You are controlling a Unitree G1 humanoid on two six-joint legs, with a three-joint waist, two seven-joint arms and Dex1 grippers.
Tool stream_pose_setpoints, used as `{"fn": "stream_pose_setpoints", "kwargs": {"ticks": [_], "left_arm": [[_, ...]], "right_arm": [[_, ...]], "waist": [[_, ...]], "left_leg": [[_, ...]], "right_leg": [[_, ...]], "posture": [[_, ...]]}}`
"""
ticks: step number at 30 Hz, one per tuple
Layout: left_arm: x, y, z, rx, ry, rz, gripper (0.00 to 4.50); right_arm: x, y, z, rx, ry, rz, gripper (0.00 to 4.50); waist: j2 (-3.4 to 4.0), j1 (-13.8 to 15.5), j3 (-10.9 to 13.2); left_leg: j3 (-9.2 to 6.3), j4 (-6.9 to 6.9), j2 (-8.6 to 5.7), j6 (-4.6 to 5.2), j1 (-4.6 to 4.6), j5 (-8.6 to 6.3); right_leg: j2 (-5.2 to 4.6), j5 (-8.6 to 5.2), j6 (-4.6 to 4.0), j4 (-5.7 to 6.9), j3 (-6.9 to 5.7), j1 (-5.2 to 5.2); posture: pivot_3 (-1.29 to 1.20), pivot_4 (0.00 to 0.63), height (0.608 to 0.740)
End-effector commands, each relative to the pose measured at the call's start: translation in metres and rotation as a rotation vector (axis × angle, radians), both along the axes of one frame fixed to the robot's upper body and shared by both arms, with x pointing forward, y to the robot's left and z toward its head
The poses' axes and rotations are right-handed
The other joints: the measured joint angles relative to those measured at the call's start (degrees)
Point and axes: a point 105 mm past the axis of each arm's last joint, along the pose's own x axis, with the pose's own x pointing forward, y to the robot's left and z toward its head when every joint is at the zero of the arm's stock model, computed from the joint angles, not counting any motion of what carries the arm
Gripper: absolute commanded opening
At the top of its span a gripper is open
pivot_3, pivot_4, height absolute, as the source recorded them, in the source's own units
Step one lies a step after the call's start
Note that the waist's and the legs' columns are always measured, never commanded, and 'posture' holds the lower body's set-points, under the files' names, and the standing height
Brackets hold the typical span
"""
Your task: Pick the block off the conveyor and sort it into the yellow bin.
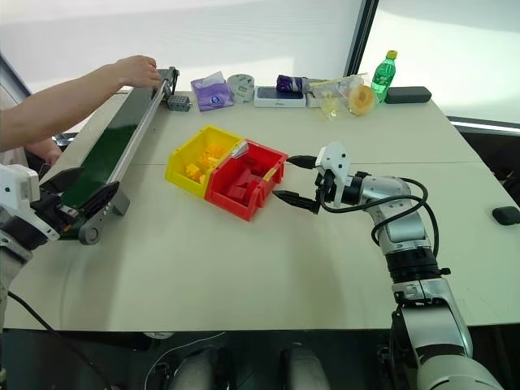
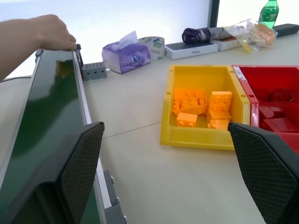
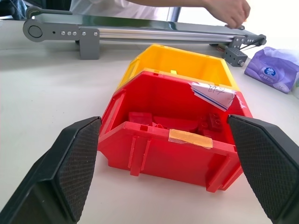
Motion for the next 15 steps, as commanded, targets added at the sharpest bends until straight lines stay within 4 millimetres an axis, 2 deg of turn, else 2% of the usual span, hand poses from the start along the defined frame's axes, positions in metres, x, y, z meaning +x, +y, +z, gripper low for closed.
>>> {"fn": "stream_pose_setpoints", "kwargs": {"ticks": [1,15], "left_arm": [[-0.0022,-0.0041,0.0103,0.003,-0.034,-0.022,4.47],[-0.0012,-0.0042,0.0122,0.015,-0.049,-0.008,4.47]], "right_arm": [[-0.0009,0.0019,0.0151,0.008,-0.059,0.015,4.5],[-0.0013,0.0008,0.0136,0.01,-0.057,0.014,4.5]], "waist": [[0.0,0.0,0.0],[0.0,0.0,0.0]], "left_leg": [[0.0,0.0,0.0,0.0,0.0,0.0],[0.0,0.0,0.0,0.0,0.0,0.0]], "right_leg": [[0.0,0.0,0.0,0.0,0.0,0.0],[0.0,0.0,0.0,0.0,0.0,0.0]], "posture": [[0.0,0.15,0.74],[0.0,0.15,0.74]]}}
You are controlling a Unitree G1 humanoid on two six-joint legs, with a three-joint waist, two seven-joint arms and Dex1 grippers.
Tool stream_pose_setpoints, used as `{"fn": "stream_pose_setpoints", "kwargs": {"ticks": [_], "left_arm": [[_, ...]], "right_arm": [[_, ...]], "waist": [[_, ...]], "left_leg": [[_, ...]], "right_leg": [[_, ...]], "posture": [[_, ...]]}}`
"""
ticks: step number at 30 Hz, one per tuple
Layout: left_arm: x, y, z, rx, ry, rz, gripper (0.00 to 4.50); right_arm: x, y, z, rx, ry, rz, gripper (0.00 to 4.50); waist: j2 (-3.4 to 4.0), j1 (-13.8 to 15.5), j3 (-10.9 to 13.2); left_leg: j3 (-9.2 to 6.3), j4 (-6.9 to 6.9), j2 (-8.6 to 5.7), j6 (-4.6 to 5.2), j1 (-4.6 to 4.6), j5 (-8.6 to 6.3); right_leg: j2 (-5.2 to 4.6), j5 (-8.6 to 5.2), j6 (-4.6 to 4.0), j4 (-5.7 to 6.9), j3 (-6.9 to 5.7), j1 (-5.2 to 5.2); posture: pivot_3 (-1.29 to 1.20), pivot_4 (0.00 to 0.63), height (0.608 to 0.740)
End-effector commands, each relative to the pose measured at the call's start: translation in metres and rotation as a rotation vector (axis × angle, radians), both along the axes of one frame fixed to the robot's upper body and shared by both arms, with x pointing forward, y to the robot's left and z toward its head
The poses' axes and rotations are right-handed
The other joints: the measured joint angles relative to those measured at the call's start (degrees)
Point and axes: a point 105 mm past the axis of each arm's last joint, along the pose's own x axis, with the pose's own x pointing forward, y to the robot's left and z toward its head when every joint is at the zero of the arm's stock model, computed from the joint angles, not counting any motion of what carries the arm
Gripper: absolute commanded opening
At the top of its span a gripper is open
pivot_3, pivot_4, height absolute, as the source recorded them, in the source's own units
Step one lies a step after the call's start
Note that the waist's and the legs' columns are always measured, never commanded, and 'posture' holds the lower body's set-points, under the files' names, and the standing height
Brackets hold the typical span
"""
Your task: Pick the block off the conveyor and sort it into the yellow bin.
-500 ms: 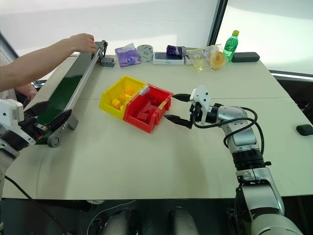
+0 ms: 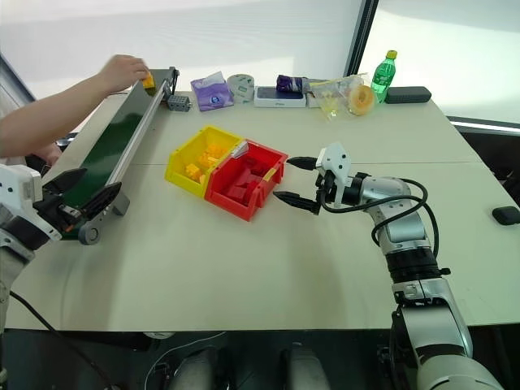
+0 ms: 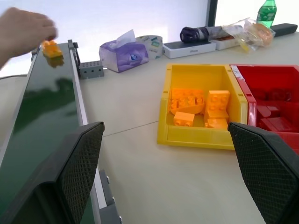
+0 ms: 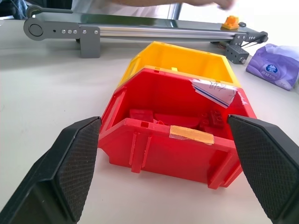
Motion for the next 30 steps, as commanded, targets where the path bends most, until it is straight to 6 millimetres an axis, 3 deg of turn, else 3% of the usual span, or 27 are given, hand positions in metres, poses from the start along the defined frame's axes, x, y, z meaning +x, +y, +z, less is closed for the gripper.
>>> {"fn": "stream_pose_setpoints", "kwargs": {"ticks": [1,19,30], "left_arm": [[-0.002,-0.002,0.014,0.016,-0.055,0.0,4.47],[-0.003,-0.002,0.015,0.005,-0.065,0.004,4.47],[-0.044,0.021,0.017,-0.074,-0.22,0.176,4.47]], "right_arm": [[-0.002,0.002,0.016,0.01,-0.069,0.012,4.5],[0.0,0.0,0.014,0.01,-0.063,0.007,4.5],[0.0,0.001,0.014,0.012,-0.066,0.019,4.5]], "waist": [[0.0,0.0,0.0],[0.0,0.0,0.0],[0.0,-0.2,0.0]], "left_leg": [[0.0,0.0,0.0,0.0,0.0,0.0],[0.0,0.0,0.0,0.0,0.0,0.0],[0.0,-0.03,0.01,0.0,0.01,0.0]], "right_leg": [[0.0,0.0,0.0,0.0,0.0,0.0],[0.0,0.0,0.0,0.0,0.0,0.0],[-0.01,0.0,0.0,-0.03,0.02,0.0]], "posture": [[0.0,0.15,0.74],[0.0,0.15,0.74],[0.0,0.15,0.74]]}}
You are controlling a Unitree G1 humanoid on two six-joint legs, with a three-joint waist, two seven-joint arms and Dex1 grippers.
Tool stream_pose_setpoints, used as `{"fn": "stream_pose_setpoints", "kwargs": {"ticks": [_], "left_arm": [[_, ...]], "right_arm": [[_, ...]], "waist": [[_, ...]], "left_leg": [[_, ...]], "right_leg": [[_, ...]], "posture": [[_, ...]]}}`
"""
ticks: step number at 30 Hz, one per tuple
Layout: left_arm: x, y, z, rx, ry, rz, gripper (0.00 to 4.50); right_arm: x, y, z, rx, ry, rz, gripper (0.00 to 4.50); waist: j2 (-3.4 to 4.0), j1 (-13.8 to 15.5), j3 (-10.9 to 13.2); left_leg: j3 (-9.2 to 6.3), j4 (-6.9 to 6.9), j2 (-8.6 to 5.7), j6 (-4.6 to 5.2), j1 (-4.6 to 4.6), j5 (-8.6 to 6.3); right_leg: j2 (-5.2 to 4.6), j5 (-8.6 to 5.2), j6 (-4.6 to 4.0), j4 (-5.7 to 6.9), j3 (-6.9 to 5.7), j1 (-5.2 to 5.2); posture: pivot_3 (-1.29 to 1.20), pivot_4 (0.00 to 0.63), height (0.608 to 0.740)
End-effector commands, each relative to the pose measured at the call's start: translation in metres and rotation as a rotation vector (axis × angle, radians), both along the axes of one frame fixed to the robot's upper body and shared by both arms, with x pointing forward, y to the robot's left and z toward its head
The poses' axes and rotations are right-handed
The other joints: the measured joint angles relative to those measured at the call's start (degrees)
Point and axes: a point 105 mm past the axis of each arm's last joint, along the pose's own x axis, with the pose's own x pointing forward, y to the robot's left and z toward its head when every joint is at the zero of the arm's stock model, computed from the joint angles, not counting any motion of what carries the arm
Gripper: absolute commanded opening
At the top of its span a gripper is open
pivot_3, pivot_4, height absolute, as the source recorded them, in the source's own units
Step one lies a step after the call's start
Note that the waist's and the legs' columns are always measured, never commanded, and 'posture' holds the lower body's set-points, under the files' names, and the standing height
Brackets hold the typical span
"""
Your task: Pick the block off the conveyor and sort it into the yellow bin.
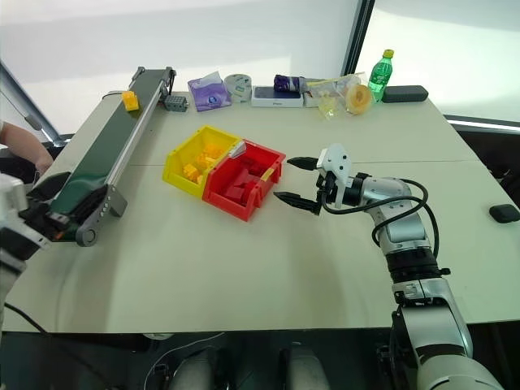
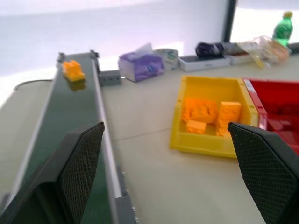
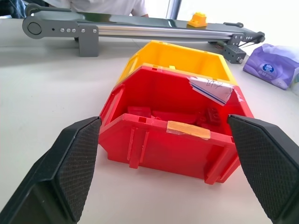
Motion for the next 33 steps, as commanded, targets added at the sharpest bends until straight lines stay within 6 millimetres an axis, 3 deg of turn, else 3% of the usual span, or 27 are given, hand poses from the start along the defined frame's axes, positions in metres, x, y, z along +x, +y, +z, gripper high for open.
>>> {"fn": "stream_pose_setpoints", "kwargs": {"ticks": [1,6,11,33], "left_arm": [[-0.018,0.005,0.015,0.003,-0.117,0.072,4.47],[-0.043,0.018,-0.014,-0.016,-0.098,0.215,4.47],[-0.052,0.025,-0.027,0.011,-0.083,0.293,4.47],[-0.034,0.038,-0.027,-0.045,-0.062,0.283,4.47]], "right_arm": [[0.0,0.003,0.015,0.013,-0.056,0.015,4.5],[0.0,0.007,0.016,0.013,-0.055,0.026,4.5],[0.0,0.008,0.018,0.013,-0.056,0.032,4.5],[0.0,0.006,0.018,0.011,-0.061,0.028,4.5]], "waist": [[0.0,0.1,0.0],[0.0,0.2,0.0],[-0.01,0.4,0.0],[-0.01,0.3,0.0]], "left_leg": [[0.0,0.01,-0.01,0.0,0.0,0.0],[-0.01,0.03,-0.02,0.03,0.0,-0.02],[-0.06,0.05,-0.02,0.04,0.0,-0.02],[-0.06,0.05,-0.01,0.1,0.01,-0.06]], "right_leg": [[-0.01,0.0,0.0,0.0,0.0,0.0],[-0.02,0.0,0.0,-0.02,0.0,0.04],[-0.01,0.0,0.0,-0.02,-0.02,0.07],[0.01,0.0,-0.01,-0.03,-0.03,0.08]], "posture": [[0.0,0.15,0.74],[0.0,0.15,0.74],[0.0,0.15,0.74],[0.0,0.15,0.74]]}}
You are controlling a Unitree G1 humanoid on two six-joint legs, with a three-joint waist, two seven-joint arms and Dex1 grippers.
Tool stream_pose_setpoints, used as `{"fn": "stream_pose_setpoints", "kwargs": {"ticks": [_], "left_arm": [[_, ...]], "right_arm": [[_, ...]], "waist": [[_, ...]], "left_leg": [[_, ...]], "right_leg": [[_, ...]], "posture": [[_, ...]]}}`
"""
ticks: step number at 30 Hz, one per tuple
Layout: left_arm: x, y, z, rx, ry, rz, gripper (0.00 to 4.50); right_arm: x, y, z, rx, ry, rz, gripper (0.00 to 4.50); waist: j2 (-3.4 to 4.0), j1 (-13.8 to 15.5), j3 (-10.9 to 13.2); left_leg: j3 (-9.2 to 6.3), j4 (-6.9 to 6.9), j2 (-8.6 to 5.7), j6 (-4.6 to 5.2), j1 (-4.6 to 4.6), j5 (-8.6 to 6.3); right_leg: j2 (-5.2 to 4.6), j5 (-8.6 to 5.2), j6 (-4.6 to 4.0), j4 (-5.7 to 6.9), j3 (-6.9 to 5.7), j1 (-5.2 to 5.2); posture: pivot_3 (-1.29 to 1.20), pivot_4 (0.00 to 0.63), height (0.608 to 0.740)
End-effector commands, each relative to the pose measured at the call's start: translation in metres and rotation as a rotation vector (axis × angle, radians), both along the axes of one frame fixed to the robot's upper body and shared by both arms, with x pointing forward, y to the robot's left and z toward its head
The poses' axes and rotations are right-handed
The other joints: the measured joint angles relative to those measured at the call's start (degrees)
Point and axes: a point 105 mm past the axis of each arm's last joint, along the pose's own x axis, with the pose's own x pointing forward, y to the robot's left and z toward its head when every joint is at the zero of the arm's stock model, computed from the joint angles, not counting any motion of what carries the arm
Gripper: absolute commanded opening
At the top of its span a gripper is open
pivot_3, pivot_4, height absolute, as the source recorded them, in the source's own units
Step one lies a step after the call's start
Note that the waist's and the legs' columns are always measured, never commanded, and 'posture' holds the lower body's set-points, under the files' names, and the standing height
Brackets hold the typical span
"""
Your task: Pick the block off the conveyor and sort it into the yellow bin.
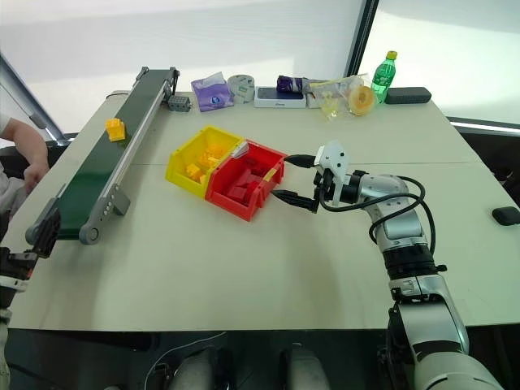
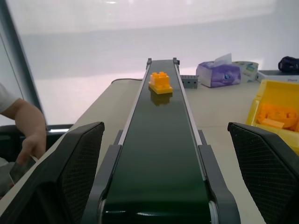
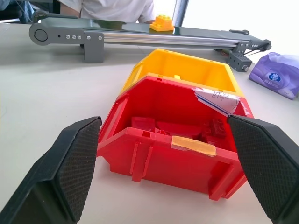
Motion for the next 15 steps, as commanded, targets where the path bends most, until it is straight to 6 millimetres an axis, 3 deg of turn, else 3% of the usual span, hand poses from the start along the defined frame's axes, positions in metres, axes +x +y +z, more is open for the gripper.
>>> {"fn": "stream_pose_setpoints", "kwargs": {"ticks": [1,7,12,15], "left_arm": [[0.005,0.002,0.011,0.01,-0.015,-0.01,4.47],[0.025,0.002,0.031,0.05,-0.003,0.005,4.47],[0.063,0.019,0.036,0.039,0.143,0.097,4.47],[0.085,0.011,0.042,0.035,0.193,0.051,4.47]], "right_arm": [[-0.001,0.002,0.014,0.005,-0.054,0.009,4.5],[-0.001,0.004,0.015,0.009,-0.055,0.015,4.5],[-0.001,0.006,0.016,0.012,-0.055,0.016,4.5],[0.0,0.007,0.016,0.016,-0.055,0.014,4.5]], "waist": [[0.0,0.0,0.0],[0.0,0.1,0.0],[0.01,0.2,0.0],[0.01,0.1,0.0]], "left_leg": [[0.0,0.0,0.0,0.0,0.0,0.0],[-0.01,-0.01,0.0,-0.05,0.0,0.03],[0.01,-0.02,-0.01,-0.05,0.01,0.03],[0.02,-0.02,-0.01,-0.07,0.01,0.04]], "right_leg": [[0.0,0.0,0.0,0.0,0.0,0.0],[0.01,0.0,0.0,0.0,-0.01,0.0],[0.0,0.0,0.0,0.0,-0.01,0.0],[0.02,0.01,0.01,0.01,-0.03,0.0]], "posture": [[0.0,0.15,0.74],[0.0,0.15,0.74],[0.0,0.15,0.74],[0.0,0.15,0.74]]}}
